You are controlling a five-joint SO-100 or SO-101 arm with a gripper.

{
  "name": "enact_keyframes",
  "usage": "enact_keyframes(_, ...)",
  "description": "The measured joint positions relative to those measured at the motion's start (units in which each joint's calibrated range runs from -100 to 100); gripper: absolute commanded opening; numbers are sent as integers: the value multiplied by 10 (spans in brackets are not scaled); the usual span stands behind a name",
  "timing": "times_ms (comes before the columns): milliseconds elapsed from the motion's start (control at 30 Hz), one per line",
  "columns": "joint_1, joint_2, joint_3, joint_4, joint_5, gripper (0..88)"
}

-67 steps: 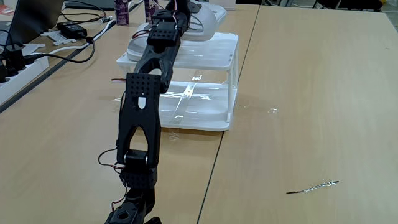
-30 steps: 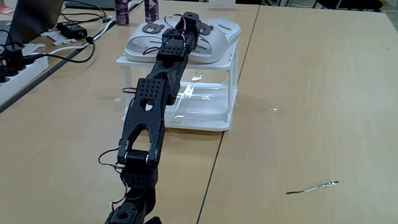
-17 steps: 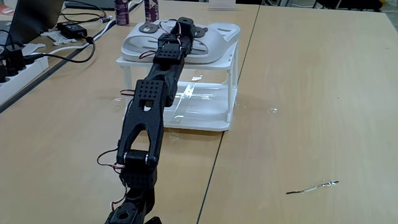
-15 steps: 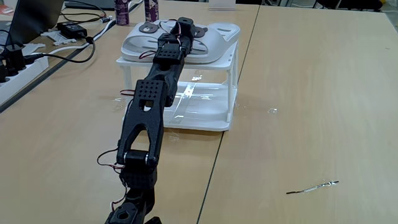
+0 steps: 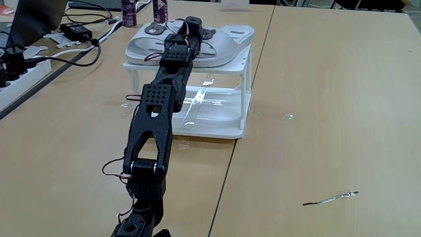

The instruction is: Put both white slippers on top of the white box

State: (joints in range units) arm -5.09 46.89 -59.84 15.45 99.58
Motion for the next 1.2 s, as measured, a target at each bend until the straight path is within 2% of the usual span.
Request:
enact_keyframes(600,-4,-268,376,0,0,263)
enact_keyframes(1200,-4,-756,829,0,0,255)
